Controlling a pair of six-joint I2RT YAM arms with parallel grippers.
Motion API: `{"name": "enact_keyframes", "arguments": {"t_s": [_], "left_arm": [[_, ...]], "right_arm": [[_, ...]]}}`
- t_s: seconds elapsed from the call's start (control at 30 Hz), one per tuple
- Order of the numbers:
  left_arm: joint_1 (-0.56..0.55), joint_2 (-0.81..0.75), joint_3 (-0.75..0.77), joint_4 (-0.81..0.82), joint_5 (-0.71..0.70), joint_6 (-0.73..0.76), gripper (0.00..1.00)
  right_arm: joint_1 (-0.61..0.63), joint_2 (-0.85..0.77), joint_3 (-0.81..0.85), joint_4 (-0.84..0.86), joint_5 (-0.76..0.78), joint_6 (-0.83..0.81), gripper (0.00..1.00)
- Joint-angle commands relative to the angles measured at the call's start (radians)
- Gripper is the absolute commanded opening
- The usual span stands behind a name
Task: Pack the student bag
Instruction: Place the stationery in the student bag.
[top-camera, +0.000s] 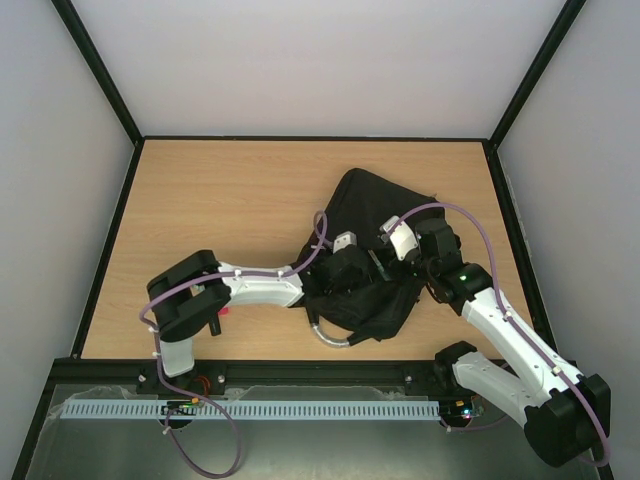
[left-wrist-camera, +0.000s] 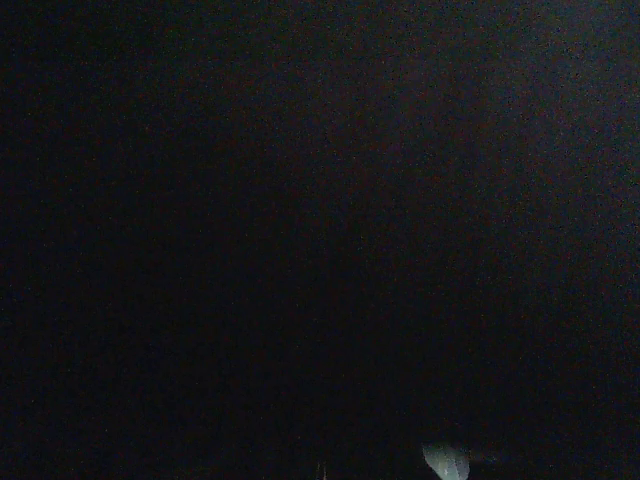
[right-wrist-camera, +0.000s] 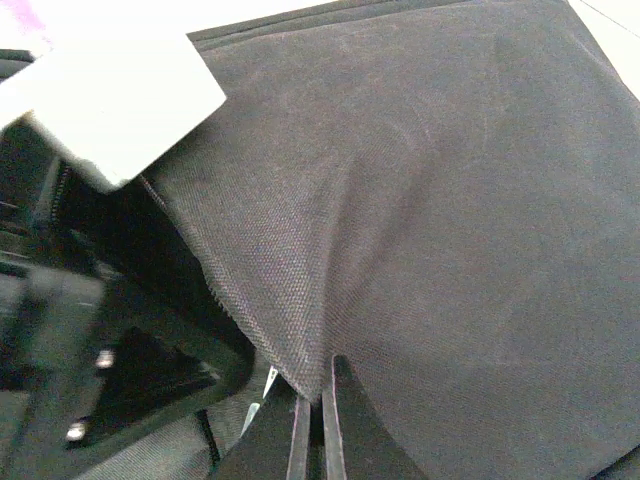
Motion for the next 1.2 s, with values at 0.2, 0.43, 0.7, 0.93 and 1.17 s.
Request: {"name": "enact_keyframes", "arguments": {"t_s": [0.2,0.43,0.7,0.93,1.17], "left_arm": [[0.015,0.125,0.133,0.140,-0.021,0.067,0.02],[0.018,0.212,0.216,0.215,0.050,0.089,0.02],[0.017,0.138,0.164,0.187,0.055,0.121,0.03],[-0.017,-0.006,0.120,0.074,-0.025,0.133,0.09],[-0.041,-0.095,0.101,-0.039,-0.030,0.094,0.14]], "right_arm": [[0.008,-0.031,0.003,0.017,-0.060,-0.001,0.01],[0.008,-0.032,0.004,0.015,-0.059,-0.003,0.01],[0.008,-0.032,0.003,0.018,-0.053,-0.004,0.01],[0.008,-0.034,0.000,0.030,-0.014,0.002,0.01],[0.006,-0.032,-0.001,0.034,-0.003,0.001,0.01]]}}
